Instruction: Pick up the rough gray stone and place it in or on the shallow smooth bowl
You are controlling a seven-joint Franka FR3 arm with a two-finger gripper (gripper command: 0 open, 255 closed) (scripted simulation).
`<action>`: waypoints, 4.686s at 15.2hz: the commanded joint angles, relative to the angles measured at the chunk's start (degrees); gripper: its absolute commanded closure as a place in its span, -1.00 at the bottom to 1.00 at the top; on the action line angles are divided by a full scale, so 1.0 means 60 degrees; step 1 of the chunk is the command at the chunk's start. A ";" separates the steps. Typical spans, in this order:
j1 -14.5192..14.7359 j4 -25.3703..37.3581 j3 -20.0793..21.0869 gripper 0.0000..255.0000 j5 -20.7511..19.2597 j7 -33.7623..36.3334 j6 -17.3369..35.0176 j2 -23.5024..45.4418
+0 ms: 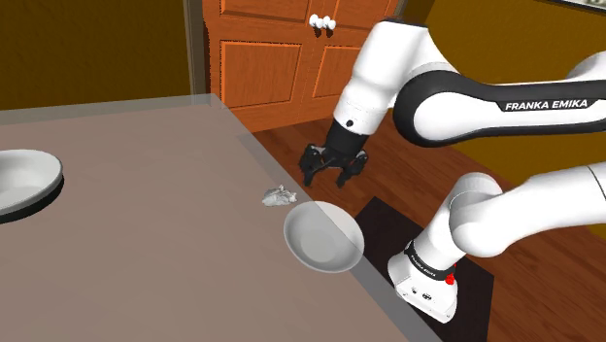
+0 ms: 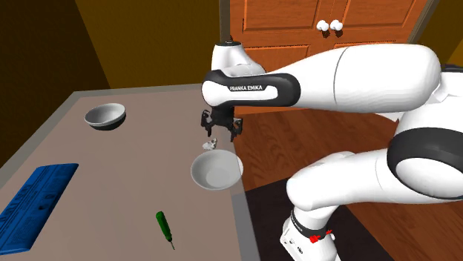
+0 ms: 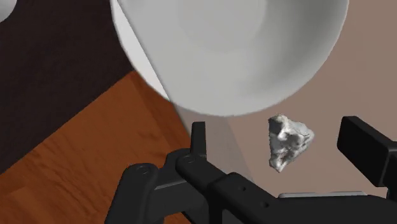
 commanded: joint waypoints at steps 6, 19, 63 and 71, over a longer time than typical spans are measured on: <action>0.0582 0.1163 -0.1851 -1.00 -0.0436 -0.6437 0.1028 0.3381; 0.0884 0.1838 -0.2071 -1.00 -0.0386 -0.9196 0.1982 0.5651; 0.0910 0.3174 -0.2127 1.00 -0.0498 -0.8445 -0.1328 0.3592; 0.1596 0.0917 -0.1568 1.00 0.0275 -0.7648 -0.1558 0.0893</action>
